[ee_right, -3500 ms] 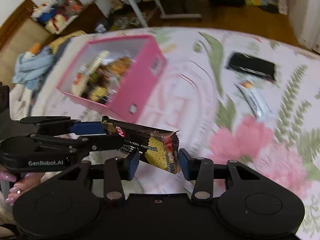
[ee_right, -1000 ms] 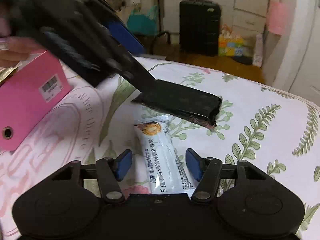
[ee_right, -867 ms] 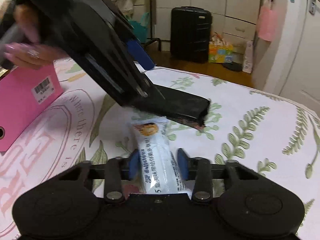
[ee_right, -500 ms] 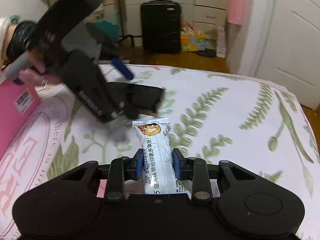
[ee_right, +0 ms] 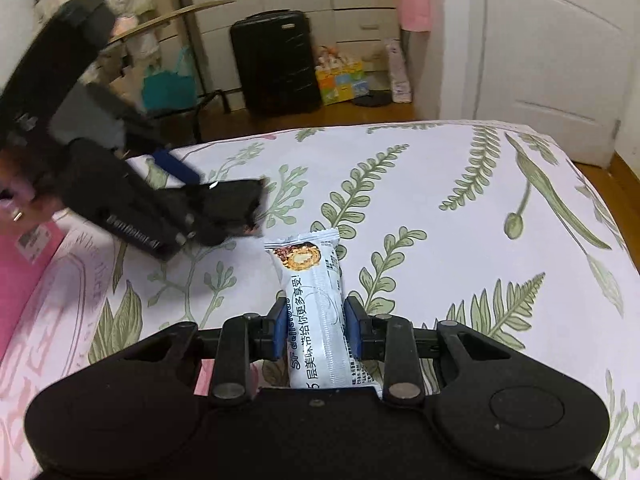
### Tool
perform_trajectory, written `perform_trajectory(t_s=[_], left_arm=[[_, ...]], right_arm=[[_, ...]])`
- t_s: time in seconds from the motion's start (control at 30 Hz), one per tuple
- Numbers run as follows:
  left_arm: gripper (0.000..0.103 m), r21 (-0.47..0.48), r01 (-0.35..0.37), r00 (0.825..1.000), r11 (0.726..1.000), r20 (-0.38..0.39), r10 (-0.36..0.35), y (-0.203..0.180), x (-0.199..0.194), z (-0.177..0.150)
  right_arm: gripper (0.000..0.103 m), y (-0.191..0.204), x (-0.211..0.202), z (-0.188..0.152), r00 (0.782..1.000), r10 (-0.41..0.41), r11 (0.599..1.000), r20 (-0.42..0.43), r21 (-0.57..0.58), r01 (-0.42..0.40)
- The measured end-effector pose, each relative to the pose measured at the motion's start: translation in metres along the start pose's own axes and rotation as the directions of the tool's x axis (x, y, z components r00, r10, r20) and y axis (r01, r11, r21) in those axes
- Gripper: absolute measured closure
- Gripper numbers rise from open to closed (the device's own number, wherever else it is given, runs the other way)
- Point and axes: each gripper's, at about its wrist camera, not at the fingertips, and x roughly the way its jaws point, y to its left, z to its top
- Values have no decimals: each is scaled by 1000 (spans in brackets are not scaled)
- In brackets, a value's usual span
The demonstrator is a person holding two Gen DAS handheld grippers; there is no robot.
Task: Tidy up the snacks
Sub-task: 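Lift the white bar and black pouch and carry both over the pink box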
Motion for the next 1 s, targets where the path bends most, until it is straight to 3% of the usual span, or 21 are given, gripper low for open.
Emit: perform_trajectory(t_s=[0.1,0.2,0.37,0.57,0.73,0.87,1.0], left_arm=[[41,-59,-7,999,998,-47,4,-3,-10,-7],[42,-157,29,996,987,-81,-42,0,-23,-16],[42,-274,73,994,959,-63,-94,5,-47,-37],[43,-410,159,981,898,-33,-189,18,-86,-78],[43,-483,212,974,850,31,-225,19,-130,-109],[43,-555,273,958,786,78,-277,19,-158,-138],[43,-581,275,958,766,100,-268,14,-189,-163]], right_arm=[[70,3,-1,2,1000,-3,999,-14,37,4],[70,11,-2,2,1000,-8,999,-25,39,9],[71,24,-11,1,998,21,998,-54,54,-18],[71,41,-29,-3,993,81,994,-82,79,-74],[71,53,-56,-9,990,116,991,-83,82,-109],[71,74,-84,-11,985,149,989,-88,9,-149],[71,100,-107,-10,981,173,984,-93,-29,-176]])
